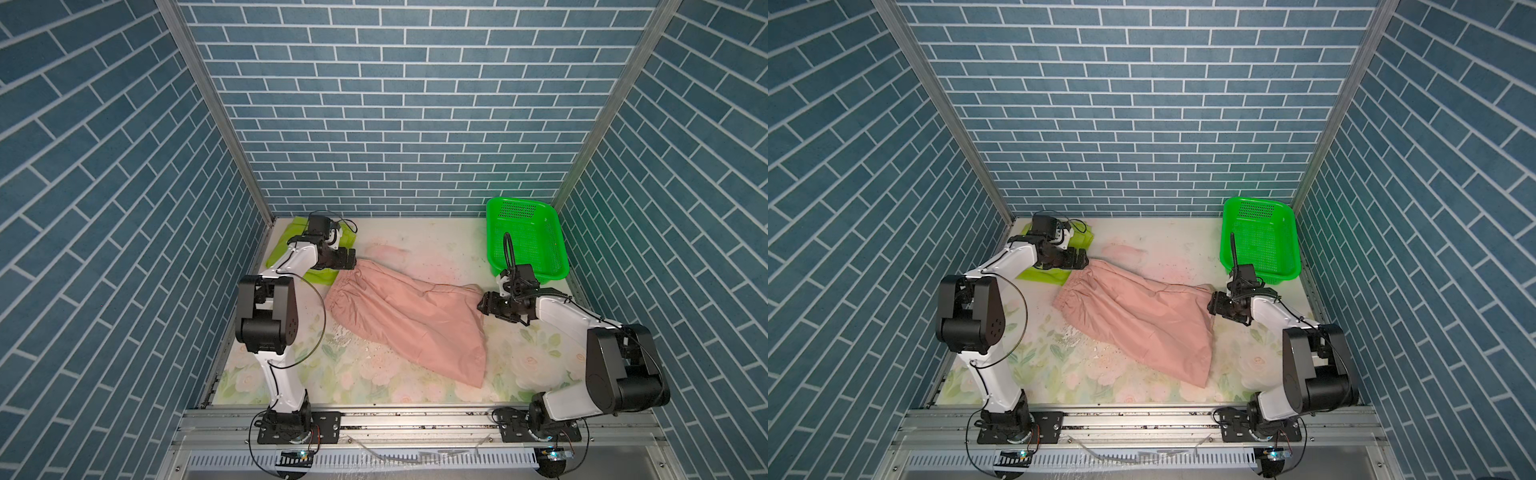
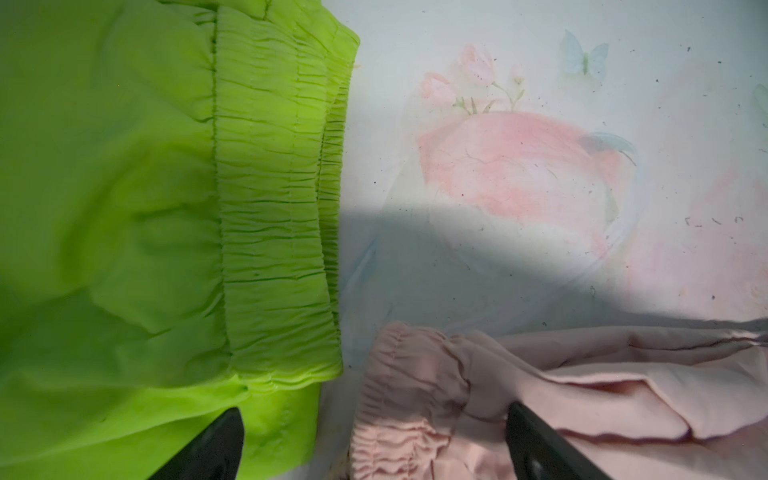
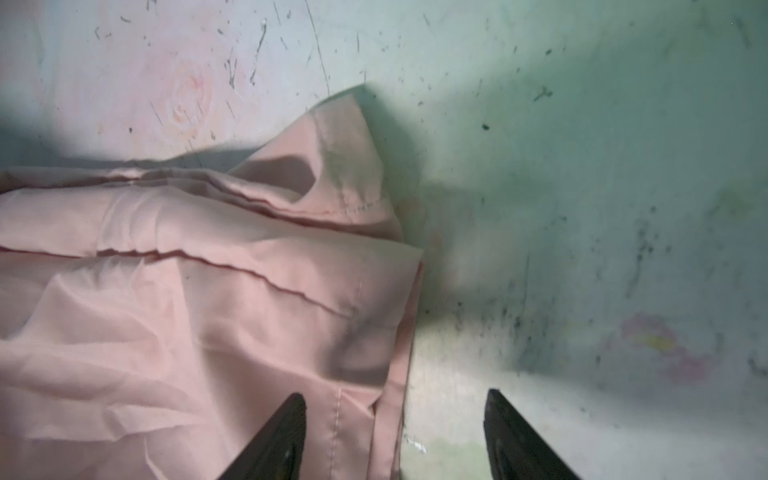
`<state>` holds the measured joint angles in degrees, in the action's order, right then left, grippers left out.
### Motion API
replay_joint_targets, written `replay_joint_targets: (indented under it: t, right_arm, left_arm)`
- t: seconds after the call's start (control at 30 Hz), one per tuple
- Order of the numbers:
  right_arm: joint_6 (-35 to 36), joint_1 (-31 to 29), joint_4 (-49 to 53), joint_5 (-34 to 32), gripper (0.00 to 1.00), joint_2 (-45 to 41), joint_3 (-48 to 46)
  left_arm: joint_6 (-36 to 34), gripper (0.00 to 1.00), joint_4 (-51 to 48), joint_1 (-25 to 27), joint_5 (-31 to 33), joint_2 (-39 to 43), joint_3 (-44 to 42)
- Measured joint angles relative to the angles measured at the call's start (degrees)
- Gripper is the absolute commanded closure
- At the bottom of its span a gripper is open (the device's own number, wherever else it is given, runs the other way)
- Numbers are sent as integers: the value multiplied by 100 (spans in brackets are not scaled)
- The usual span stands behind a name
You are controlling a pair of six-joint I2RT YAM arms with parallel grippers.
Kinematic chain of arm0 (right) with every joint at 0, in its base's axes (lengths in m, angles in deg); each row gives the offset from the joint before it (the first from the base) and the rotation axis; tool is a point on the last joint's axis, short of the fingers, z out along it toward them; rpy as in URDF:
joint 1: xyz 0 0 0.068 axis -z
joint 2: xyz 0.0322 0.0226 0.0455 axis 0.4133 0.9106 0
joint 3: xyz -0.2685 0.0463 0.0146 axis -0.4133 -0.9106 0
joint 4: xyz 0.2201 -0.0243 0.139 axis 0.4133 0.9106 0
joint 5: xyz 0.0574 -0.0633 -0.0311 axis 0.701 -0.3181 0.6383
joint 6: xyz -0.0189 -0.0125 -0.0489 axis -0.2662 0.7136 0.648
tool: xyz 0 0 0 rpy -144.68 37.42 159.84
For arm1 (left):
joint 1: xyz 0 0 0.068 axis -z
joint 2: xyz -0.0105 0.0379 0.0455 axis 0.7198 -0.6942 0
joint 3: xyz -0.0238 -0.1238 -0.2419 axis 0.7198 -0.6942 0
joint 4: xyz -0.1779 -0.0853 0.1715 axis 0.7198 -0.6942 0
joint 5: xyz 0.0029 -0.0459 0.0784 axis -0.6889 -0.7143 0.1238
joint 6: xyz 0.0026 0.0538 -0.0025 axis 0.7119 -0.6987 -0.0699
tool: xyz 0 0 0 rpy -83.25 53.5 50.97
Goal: Fold and stack the shorts
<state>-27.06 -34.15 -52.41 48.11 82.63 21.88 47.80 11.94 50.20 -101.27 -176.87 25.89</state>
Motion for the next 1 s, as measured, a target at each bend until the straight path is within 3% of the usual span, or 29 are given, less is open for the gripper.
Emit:
replay_joint_targets:
  t: [0.17, 0.27, 0.47, 0.67, 1.0]
  right_arm:
    - [46, 50, -343, 162, 37, 450, 142]
    - [76, 50, -527, 267, 54, 627, 162]
    - [31, 48, -789, 487, 99, 831, 197]
    - [50, 50, -767, 533, 100, 863, 455]
    - [256, 48, -468, 479, 100, 136, 549]
  left_arm:
    - [-66, 0, 101, 2, -323, -269, 35]
    - [-63, 7, 149, 11, -494, -280, 35]
    - [-26, 58, 227, 17, -785, -280, 11]
    - [39, 98, 234, 15, -984, -278, -105]
    - [116, 100, -376, 22, -352, 114, -35]
